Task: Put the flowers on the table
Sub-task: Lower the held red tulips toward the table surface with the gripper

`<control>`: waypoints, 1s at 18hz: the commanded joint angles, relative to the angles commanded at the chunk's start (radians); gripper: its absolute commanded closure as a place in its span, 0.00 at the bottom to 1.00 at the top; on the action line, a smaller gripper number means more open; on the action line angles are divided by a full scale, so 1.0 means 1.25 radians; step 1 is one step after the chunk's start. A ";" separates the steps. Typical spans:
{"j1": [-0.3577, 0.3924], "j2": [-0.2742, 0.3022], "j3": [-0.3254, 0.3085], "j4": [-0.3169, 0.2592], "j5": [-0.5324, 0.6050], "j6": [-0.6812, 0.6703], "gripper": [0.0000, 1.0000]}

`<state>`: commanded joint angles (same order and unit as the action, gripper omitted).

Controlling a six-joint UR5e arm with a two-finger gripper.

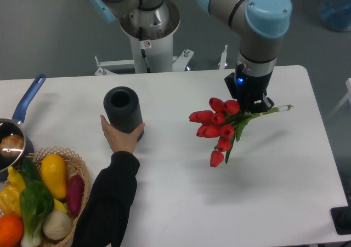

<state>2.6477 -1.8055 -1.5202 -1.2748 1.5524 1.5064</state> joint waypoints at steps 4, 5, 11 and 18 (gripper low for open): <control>-0.040 -0.026 0.000 0.043 -0.002 -0.067 1.00; -0.050 -0.032 -0.004 0.050 -0.002 -0.083 1.00; -0.082 -0.047 -0.037 0.069 -0.001 -0.119 1.00; -0.098 -0.050 -0.060 0.069 0.000 -0.123 0.74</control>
<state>2.5249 -1.8684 -1.5953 -1.1888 1.5524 1.3530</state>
